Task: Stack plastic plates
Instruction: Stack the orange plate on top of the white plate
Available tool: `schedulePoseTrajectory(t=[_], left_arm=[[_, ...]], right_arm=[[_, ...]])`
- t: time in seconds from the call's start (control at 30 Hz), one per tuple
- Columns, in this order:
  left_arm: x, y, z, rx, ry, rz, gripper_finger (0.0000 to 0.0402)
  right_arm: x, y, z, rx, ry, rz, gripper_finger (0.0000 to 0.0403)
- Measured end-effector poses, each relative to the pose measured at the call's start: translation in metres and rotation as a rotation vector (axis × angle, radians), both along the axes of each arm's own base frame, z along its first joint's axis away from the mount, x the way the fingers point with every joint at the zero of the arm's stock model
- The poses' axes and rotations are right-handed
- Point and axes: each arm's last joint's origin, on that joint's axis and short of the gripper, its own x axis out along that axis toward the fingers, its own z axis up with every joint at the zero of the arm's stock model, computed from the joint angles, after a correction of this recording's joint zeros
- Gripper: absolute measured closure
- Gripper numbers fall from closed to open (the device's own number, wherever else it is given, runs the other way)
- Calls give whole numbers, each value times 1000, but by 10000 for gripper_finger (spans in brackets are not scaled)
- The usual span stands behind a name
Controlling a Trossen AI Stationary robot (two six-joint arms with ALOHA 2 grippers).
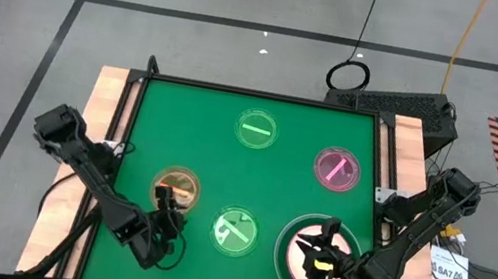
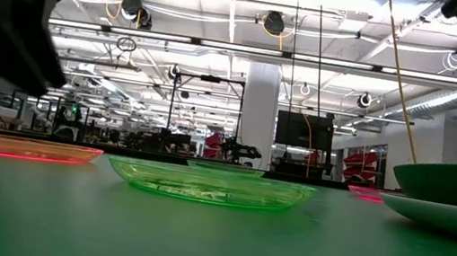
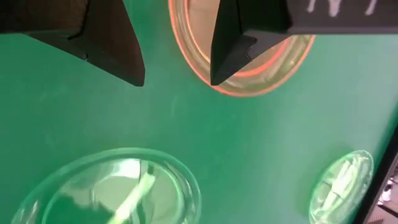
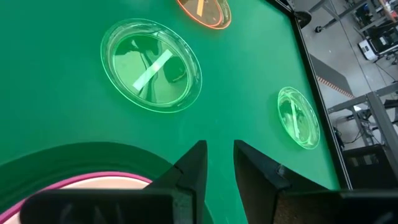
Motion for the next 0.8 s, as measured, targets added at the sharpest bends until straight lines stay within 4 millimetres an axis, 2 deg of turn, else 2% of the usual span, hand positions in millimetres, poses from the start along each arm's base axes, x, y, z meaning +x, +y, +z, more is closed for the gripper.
schedulePoseTrajectory(t=[0.23,0.57,0.8], left_arm=[[-6,-3,-20,38,55,58,211],[-7,-5,-23,4,29,104,211],[-15,-2,-43,13,43,149,244]], right_arm=[[0,0,0,2,-2,0,328],[0,0,0,0,0,2,328],[0,0,0,0,0,2,328]])
